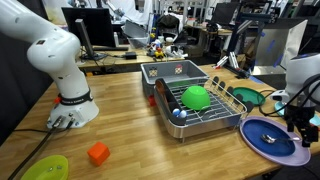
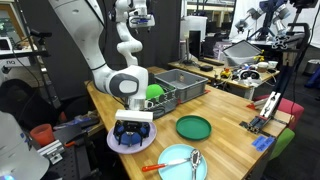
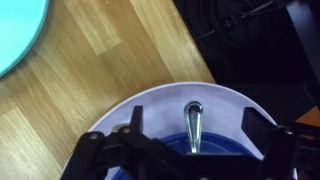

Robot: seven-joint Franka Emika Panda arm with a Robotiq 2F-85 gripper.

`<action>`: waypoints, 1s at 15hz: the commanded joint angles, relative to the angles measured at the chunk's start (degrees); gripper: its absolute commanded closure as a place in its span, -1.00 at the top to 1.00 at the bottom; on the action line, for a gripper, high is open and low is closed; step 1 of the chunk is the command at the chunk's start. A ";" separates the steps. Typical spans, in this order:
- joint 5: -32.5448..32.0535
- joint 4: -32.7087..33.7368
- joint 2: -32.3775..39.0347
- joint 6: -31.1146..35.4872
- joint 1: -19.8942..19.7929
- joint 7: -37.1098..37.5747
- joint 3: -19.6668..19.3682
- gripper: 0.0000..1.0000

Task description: Put the spoon on the light blue plate on the dark blue plate

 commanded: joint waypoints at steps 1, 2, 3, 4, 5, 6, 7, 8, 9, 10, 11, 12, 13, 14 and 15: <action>3.77 -1.99 -2.00 2.08 -2.46 -3.49 1.84 1.00; 5.14 -2.65 -2.61 2.95 -2.86 -4.26 2.28 1.00; 6.90 -3.39 -3.26 4.00 -3.38 -5.29 2.88 1.00; 8.71 -4.12 -3.96 5.00 -3.82 -6.35 3.44 1.00; 10.38 -4.97 -4.70 6.20 -4.11 -7.28 3.87 1.00; 11.92 -5.72 -5.36 7.12 -4.35 -8.27 4.21 1.00; 13.32 -6.49 -6.08 7.99 -4.53 -9.22 4.51 1.00; 14.52 -7.46 -6.99 8.77 -4.66 -10.21 4.76 1.00; 15.67 -8.50 -8.03 9.67 -4.72 -11.32 4.96 1.00; 16.81 -9.68 -9.20 10.64 -4.85 -12.50 5.16 1.00; 18.09 -10.83 -10.46 11.34 -5.04 -13.98 5.32 1.00; 19.34 -11.83 -11.69 11.85 -5.15 -15.64 5.37 1.00; 20.34 -12.91 -13.26 11.73 -5.18 -17.55 5.11 1.00; 22.10 -13.66 -14.60 11.21 -5.29 -19.95 4.99 1.00; 25.10 -14.34 -16.24 9.75 -5.68 -23.85 4.98 1.00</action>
